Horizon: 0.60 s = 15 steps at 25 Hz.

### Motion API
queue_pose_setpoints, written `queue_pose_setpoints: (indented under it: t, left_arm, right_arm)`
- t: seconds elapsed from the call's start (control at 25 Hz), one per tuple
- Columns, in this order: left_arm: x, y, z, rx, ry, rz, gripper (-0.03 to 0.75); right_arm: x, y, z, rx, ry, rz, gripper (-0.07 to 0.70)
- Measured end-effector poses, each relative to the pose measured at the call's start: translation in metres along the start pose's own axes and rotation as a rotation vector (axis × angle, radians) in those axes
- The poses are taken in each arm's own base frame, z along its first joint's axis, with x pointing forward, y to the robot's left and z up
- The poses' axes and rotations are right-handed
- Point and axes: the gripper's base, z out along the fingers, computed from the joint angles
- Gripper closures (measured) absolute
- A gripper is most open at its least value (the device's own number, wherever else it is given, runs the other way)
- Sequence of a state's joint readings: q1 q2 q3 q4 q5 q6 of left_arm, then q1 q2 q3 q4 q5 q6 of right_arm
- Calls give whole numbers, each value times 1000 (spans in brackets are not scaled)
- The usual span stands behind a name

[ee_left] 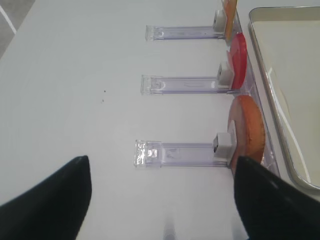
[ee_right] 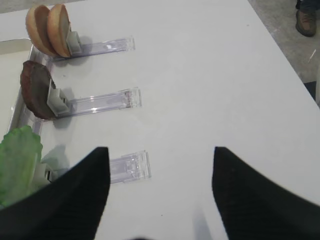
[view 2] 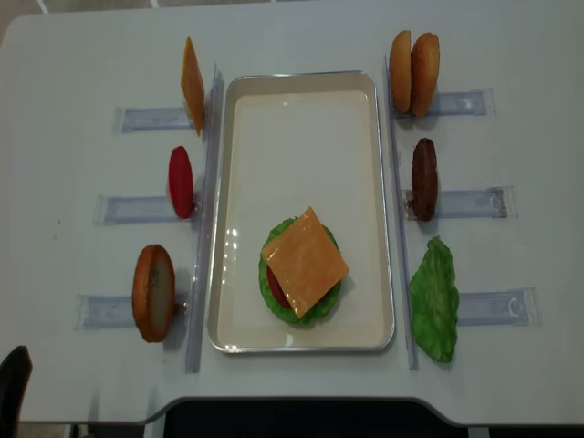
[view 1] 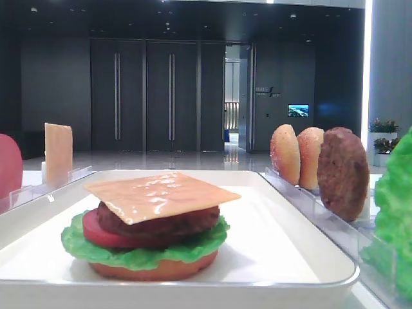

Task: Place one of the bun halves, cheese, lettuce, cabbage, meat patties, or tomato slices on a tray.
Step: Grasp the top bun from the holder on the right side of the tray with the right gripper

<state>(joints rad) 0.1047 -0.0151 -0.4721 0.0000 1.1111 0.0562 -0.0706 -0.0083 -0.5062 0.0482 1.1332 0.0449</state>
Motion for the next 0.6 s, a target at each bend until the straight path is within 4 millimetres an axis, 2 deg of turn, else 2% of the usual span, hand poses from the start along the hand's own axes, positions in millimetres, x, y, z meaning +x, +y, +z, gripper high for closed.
queue_pose_setpoints:
  t: [0.6]
  left_arm:
    - [0,0,0,0,0,0,24]
  right_arm:
    - [0,0,0,0,0,0,205]
